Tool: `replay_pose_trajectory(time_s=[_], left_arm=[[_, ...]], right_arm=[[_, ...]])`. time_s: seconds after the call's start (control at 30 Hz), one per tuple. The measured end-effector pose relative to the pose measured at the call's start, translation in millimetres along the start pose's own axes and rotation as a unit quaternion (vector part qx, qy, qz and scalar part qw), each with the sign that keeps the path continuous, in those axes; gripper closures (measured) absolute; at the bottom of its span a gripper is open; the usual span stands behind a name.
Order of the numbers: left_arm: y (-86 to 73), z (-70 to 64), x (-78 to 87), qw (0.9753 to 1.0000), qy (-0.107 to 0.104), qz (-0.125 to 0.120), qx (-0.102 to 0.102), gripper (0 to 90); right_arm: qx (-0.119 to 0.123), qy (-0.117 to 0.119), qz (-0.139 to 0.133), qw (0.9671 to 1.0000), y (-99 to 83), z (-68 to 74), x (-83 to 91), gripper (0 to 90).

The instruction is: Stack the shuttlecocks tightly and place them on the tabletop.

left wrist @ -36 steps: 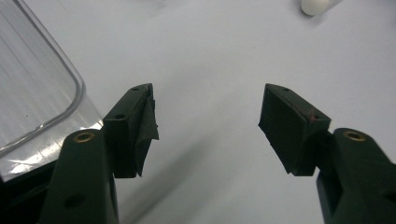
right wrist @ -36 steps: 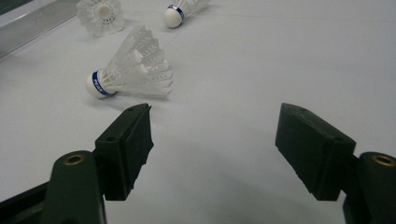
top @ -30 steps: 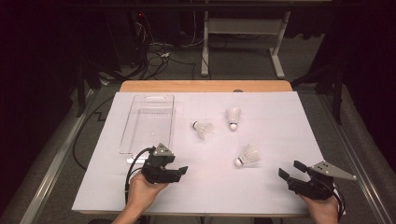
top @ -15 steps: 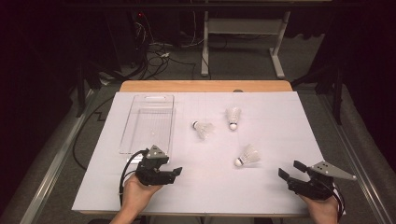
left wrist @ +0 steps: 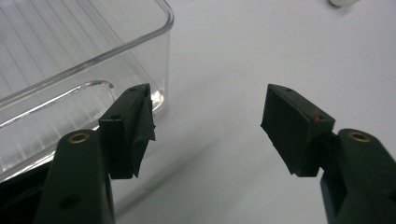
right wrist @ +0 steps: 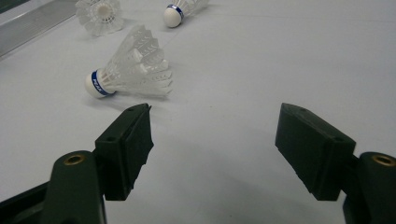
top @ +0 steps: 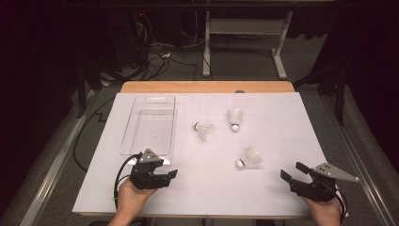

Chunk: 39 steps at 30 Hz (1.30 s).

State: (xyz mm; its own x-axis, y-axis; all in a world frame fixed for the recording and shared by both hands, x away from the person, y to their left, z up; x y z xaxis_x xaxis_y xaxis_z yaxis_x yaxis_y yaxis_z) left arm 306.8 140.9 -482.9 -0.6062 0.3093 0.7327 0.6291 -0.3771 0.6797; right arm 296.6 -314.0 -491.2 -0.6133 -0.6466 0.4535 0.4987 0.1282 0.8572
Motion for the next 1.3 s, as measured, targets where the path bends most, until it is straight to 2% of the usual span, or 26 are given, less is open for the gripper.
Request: replay_pose_trajectory(time_s=[0.67, 1.3], left_arm=[[-14.5, 20.1, 7.6, 0.9995, 0.016, -0.011, 0.026, 34.2], [-24.1, 44.4, 14.4, 0.997, 0.045, -0.028, 0.056, 34.2]], right_arm=[[-0.002, -0.004, 0.001, 1.0, -0.4, -0.7, -0.2, 27.5], [-0.005, -0.004, 0.0, 1.0, -0.7, -1.6, -0.3, 27.4]])
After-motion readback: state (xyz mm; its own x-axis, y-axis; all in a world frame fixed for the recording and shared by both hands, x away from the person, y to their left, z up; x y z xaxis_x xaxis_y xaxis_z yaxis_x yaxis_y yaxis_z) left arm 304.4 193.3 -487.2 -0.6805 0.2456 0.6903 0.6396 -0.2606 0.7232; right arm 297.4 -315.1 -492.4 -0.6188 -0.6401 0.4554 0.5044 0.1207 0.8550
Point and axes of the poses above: each handheld gripper's, and its own axes: x roughly backward along the jaws, y roughly out of its top, z roughly to its left, the point moved 5 cm from there along -x, roughly forward along the jaws, and after that the axes turned 15 degrees about y, right-handed, at the moved point
